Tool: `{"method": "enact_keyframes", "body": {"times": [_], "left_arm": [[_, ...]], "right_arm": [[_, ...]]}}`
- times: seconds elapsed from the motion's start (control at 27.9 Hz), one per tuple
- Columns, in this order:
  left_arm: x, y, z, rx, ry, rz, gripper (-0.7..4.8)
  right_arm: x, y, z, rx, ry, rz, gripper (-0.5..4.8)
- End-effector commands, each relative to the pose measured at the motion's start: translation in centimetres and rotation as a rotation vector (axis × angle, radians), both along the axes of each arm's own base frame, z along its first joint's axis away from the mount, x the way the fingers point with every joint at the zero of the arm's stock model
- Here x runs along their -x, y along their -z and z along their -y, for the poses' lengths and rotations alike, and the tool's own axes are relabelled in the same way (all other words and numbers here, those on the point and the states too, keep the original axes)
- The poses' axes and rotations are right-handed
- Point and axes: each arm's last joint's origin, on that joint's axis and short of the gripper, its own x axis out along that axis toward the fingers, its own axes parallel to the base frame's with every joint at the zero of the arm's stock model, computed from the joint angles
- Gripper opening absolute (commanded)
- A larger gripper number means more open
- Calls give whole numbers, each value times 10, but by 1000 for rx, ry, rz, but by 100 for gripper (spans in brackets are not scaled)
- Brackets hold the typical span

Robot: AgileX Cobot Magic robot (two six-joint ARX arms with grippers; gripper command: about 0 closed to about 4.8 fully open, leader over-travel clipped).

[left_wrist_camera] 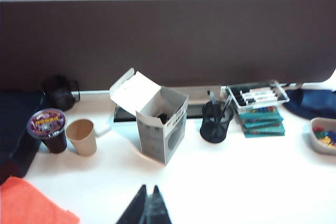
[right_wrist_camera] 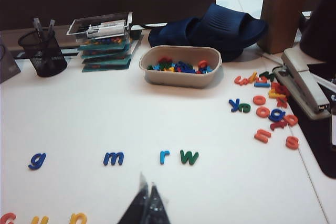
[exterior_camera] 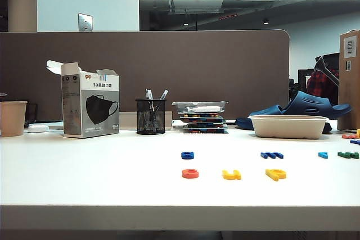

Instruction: Select the appropriate letters from the row of letter magnets placed on the table to arrange into the word "cup".

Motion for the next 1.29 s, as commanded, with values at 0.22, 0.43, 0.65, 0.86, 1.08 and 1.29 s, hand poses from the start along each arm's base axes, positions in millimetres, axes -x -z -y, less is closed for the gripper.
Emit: {"method": "enact_keyframes", "body": {"times": [0.22, 0.43, 0.65, 0.86, 1.08, 1.29], "left_arm": [[40, 4, -5, 17, -5, -23, -5], [66, 30, -9, 17, -5, -50, -5], [87, 66, -12, 29, -10, -75, -5], [112, 100, -15, 44, -13, -43, -5], [135, 137, -18, 50, -12, -2, -5], [156, 181, -21, 80, -12, 68, -5]], "right_arm": [[-3, 13, 0, -2, -2, 63, -1], [-9, 21, 0, -2, -2, 66, -1], [-14, 26, 0, -2, -2, 82, -1], [-18, 35, 0, -2, -2, 75, -1], [-18, 47, 0, -2, -2, 93, -1], [-13, 72, 0, -1, 12, 154, -1]]}}
